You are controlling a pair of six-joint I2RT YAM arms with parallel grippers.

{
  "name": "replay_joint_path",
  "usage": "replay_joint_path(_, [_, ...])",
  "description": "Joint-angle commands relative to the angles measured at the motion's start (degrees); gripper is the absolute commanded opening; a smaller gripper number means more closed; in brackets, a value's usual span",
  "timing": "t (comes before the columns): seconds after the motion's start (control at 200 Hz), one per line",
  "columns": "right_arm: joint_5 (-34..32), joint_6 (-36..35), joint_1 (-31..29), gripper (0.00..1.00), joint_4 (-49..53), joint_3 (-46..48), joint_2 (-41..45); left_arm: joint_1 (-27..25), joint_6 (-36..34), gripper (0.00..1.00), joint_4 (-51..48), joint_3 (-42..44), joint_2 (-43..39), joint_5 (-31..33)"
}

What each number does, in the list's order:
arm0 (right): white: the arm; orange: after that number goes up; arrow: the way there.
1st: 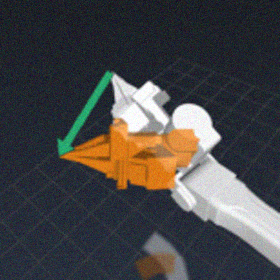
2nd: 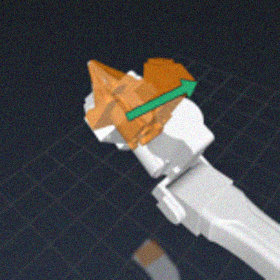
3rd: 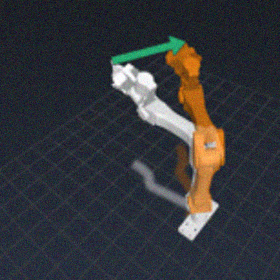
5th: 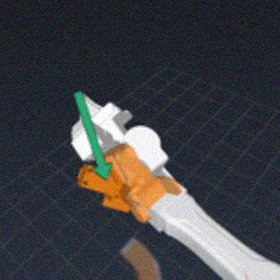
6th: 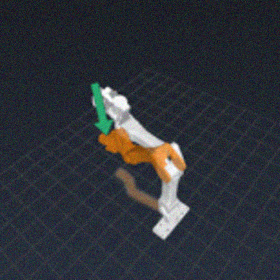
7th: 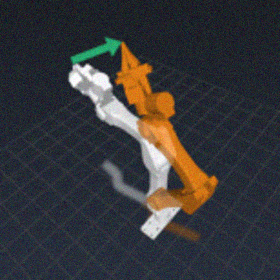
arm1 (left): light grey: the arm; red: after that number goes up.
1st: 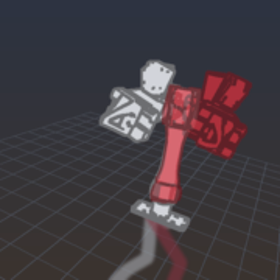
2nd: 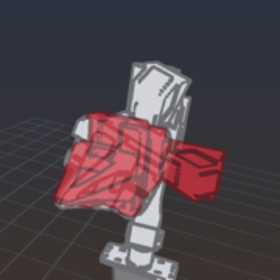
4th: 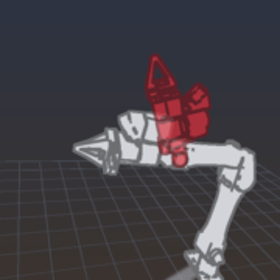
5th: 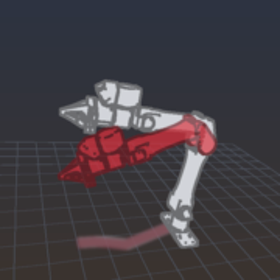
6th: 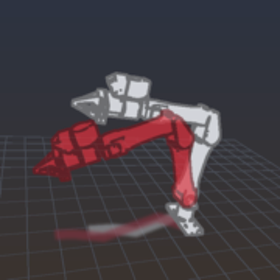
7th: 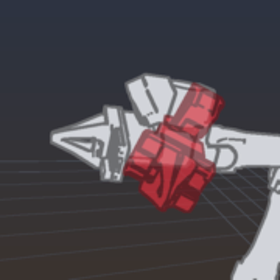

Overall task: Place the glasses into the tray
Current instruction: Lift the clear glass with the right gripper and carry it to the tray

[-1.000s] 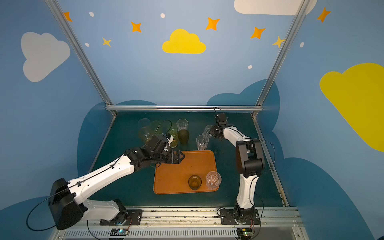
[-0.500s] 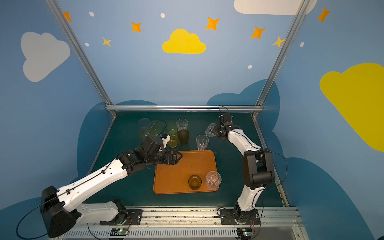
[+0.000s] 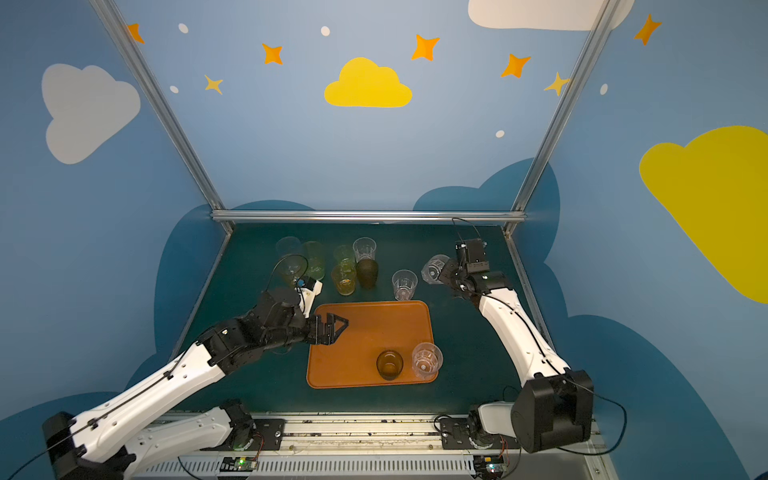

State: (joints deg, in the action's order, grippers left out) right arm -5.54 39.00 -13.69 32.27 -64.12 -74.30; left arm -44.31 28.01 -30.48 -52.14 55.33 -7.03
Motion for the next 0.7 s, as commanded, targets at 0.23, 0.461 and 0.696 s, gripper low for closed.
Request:
replay_joint_path(0.23, [6.21, -2.01, -2.61, 0.00, 9.89, 1.64, 5.48, -0.07, -1.30, 1.00, -3.52, 2.36, -8.42, -3.06])
replay_joint_path(0.461, [4.68, -3.11, -8.68, 0.00, 15.39, 0.59, 4.96, 0.23, 1.02, 1.00, -0.12, 6.76, -11.37, -1.50])
replay_joint_path(0.696, [0.60, -3.27, -15.13, 0.00, 18.58, -0.40, 2.69, 0.38, 1.12, 1.00, -0.20, 7.59, -12.36, 1.14])
